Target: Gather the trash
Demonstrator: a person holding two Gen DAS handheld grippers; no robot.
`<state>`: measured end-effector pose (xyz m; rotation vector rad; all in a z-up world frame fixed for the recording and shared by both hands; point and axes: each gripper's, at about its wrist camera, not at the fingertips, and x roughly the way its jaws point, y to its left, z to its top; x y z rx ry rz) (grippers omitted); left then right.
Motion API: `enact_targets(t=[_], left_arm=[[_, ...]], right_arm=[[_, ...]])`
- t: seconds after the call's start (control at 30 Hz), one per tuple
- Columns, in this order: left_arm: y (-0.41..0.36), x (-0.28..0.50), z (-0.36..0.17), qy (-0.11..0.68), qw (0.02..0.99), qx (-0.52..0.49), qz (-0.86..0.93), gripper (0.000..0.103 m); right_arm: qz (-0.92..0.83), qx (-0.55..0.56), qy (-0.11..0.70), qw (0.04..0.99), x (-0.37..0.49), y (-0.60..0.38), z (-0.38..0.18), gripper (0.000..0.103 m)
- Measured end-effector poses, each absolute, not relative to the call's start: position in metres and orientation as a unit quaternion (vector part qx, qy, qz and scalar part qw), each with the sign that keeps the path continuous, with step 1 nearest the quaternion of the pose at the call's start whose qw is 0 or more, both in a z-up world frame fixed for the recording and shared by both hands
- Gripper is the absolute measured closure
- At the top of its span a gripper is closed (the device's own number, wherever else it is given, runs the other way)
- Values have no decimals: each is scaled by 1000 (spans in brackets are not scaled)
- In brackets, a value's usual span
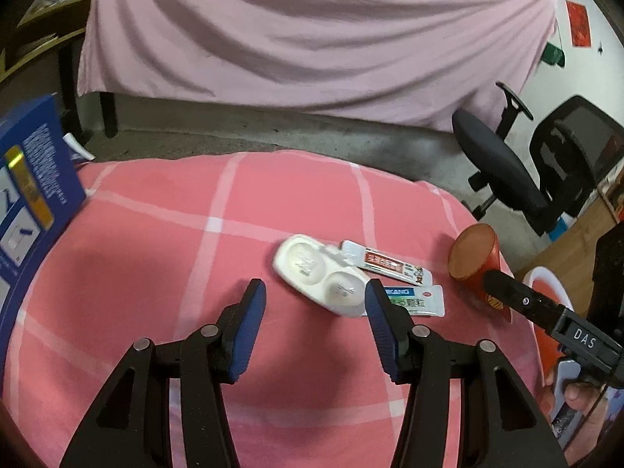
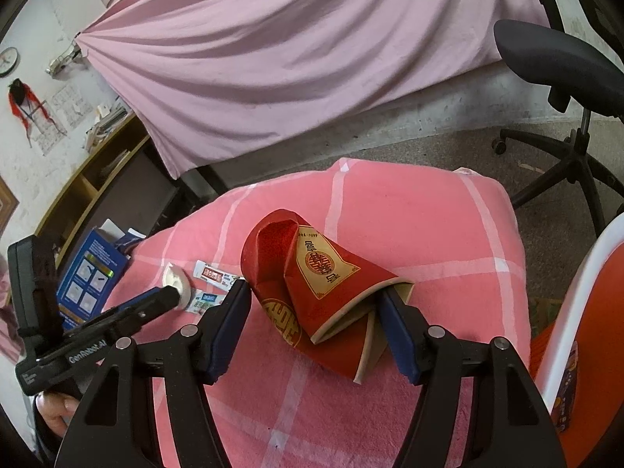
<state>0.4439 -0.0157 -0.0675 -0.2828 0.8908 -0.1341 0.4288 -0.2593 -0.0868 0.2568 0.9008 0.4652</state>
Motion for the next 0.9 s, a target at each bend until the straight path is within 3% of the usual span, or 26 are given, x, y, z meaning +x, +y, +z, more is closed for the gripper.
enact_targets(t=[0.07,0.3,0.47,0.9], left_arm=[[-10,443,-68,429,890,-143,-63,65],[-4,449,-65,436,884,-154,-75,69],[-12,454,-66,451,876,-143,-94,90],[-33,432,-50,398,907,-90,-103,99]], right_arm=[[222,123,431,866,429,-259,-87,38],[222,123,431,866,429,-259,-87,38],[222,122,430,867,428,-260,-87,38],[241,112,381,886,411,-257,-71,44]])
